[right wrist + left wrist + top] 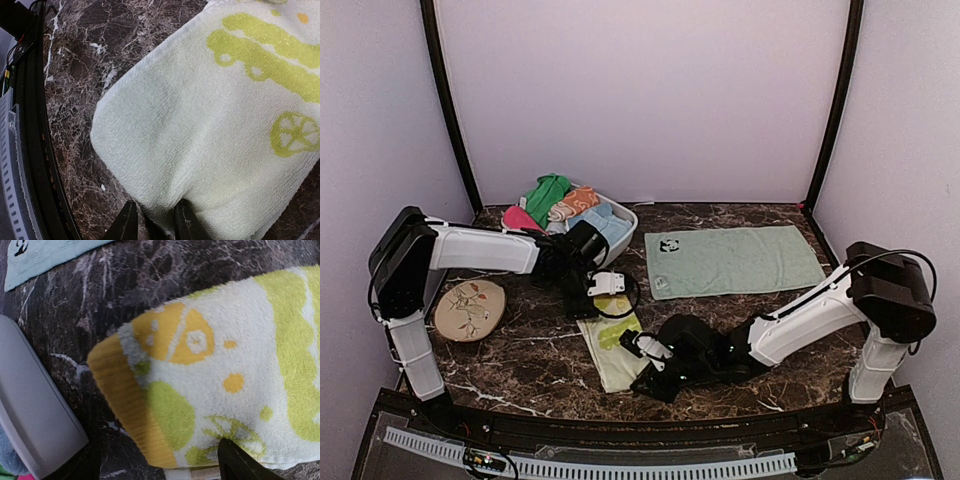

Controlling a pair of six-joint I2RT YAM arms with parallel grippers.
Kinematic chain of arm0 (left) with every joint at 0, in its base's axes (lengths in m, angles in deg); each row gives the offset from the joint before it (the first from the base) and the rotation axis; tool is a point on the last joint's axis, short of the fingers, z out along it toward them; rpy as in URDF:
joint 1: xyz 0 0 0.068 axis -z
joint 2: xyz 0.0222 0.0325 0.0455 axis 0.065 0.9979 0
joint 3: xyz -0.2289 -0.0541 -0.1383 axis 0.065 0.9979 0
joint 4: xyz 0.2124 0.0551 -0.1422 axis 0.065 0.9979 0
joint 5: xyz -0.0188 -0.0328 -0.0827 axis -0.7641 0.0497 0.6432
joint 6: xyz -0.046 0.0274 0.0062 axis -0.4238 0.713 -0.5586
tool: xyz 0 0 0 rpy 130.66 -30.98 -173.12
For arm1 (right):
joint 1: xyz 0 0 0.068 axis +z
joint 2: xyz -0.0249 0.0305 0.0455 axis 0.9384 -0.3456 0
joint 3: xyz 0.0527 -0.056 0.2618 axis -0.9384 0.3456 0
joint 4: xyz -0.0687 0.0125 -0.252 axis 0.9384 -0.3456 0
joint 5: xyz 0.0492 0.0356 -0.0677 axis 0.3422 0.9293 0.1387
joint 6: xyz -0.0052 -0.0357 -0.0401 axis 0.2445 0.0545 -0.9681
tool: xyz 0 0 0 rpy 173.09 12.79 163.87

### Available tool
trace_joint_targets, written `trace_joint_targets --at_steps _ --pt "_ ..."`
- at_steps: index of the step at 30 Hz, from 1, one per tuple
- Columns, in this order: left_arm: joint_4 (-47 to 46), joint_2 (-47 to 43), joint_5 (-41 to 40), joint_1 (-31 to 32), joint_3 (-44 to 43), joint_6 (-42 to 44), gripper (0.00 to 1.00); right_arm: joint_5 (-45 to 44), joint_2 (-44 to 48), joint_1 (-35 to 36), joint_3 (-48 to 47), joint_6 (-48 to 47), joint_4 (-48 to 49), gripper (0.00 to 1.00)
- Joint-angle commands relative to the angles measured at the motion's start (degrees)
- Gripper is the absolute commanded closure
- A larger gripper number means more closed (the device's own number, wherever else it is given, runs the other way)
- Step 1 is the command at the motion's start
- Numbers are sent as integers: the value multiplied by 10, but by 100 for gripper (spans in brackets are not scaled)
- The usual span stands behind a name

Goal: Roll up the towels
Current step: Rotate the towel at the center of the board.

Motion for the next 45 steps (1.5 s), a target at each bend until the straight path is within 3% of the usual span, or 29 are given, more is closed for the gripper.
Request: trace_joint_targets --at_steps 1,2,7,9,15,19,20,21,22,23,26,31,38,45 --pt "-3 -41 -1 -11 -53 11 8 7 -12 10 -2 -10 -15 73" --pt "11 -42 15 -18 -73 -14 2 1 -7 13 0 -15 -9 72" --pt "83 -62 102 -61 -132 -95 1 -86 46 24 7 -78 -5 63" --pt "64 -104 114 -69 -106 -100 1 -119 77 25 12 -117 -7 60" --pt "-2 -222 190 -73 34 -102 1 -231 137 31 8 -244 -75 41" --pt "-32 -241 194 -73 105 -119 5 -349 147 30 1 -285 -97 33" --pt "-36 -235 191 -73 113 -121 7 -438 153 28 8 -283 -80 30" --pt "-39 -226 189 -73 120 -121 9 -500 164 23 19 -276 -56 19" --pt "-40 -217 189 -73 126 -115 11 -539 181 17 33 -268 -30 3" --pt "-43 -205 185 -73 133 -103 14 -549 204 8 50 -259 -10 0" --pt "-66 -174 155 -73 161 -67 20 -473 261 -20 80 -223 -19 0" --pt "-111 -148 111 -71 187 -50 22 -410 261 -27 84 -205 -61 1" --pt "-173 -98 27 -40 187 -31 25 -325 214 -23 92 -160 -33 16" --pt "-189 -38 -28 -16 117 -14 26 -270 139 21 81 -131 2 28"
